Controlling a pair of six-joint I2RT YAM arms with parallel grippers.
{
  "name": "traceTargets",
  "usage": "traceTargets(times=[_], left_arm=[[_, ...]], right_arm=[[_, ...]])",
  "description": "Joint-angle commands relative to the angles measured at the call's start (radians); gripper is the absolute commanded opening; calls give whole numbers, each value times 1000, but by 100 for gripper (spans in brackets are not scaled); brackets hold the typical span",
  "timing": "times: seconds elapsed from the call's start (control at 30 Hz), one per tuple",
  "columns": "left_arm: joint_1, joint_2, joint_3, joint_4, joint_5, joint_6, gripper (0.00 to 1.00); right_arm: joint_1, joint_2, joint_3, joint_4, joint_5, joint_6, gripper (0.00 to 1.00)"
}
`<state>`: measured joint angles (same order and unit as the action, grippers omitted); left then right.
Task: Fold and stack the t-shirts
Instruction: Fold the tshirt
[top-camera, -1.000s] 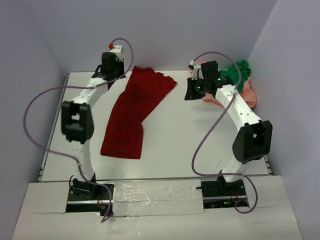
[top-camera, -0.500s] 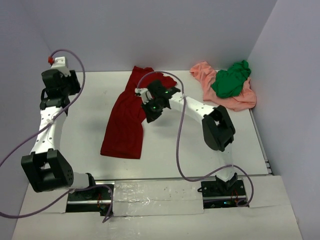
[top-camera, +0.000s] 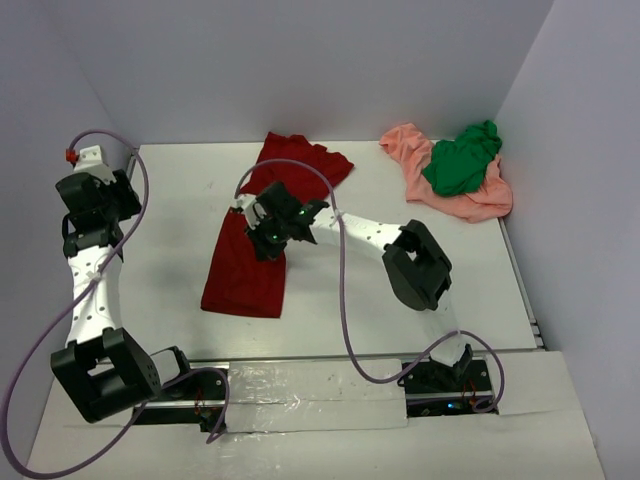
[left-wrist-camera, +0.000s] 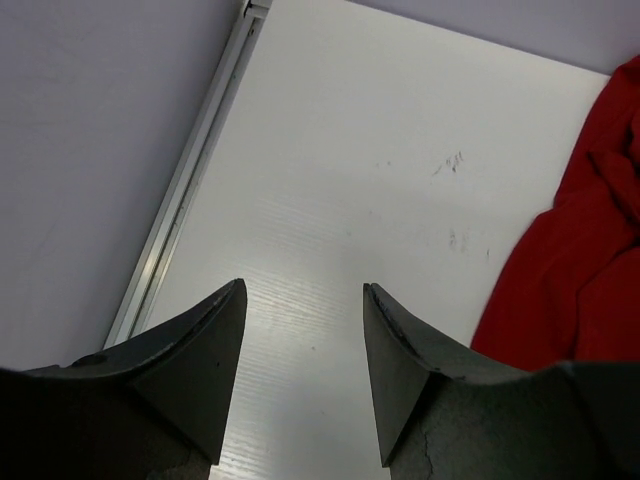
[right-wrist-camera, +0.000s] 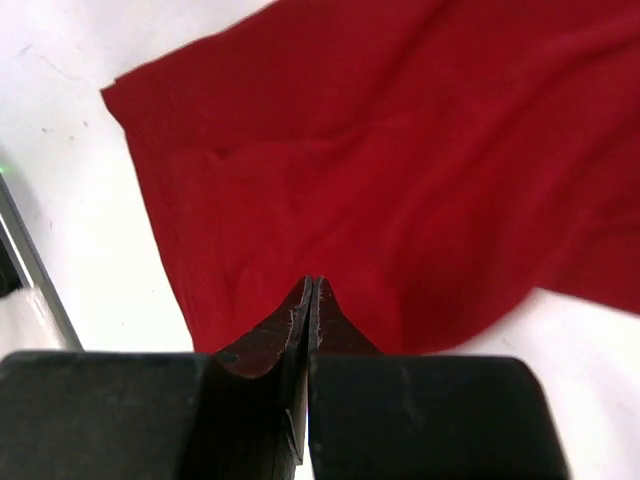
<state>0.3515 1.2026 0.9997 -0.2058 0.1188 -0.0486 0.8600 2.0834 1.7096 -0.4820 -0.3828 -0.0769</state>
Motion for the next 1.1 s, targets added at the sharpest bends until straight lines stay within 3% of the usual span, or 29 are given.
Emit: traceTargets(times=[0.0,0.13,0.53,0.83,1.07], left_arm=[[6,-43,-15,89,38,-36,59],[6,-41,-26,108,56,-69,59],[6,-100,-81,146,58,-77,59],[6,-104,-84,138,67,-57,59],[7,-109,-50,120,100,-59,59]], right_arm=[[30,-14,-86,194,5,64,0],[47,-2,-145,302,-17,160,0],[97,190,-6,231,-64,265,0],[126,279,116,-171,63,175,0],[123,124,-168,-315,200,57,0]])
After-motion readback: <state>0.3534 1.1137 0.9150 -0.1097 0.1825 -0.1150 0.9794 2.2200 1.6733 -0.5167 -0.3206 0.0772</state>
